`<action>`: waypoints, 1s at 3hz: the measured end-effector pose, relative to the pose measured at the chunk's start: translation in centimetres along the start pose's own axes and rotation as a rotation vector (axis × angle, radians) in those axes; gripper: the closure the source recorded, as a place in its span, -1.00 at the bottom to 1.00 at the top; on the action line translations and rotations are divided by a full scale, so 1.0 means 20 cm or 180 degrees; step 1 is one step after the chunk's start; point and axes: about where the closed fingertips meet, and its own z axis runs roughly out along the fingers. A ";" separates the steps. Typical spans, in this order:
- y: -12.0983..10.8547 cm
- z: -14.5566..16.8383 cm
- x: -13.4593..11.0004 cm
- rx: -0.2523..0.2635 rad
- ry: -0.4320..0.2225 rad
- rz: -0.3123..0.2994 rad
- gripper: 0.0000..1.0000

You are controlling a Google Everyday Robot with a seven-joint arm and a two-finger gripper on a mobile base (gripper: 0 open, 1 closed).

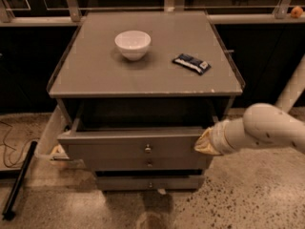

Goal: Close top drawer

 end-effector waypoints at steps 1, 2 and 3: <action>0.01 0.00 0.00 0.0000 0.0000 0.0000 0.62; 0.01 0.00 0.00 0.0000 0.0000 0.0000 0.15; 0.01 0.00 0.00 0.0000 0.0000 0.0000 -0.31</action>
Offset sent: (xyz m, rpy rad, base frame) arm -0.0020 0.0001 0.0002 0.0000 0.0000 0.0000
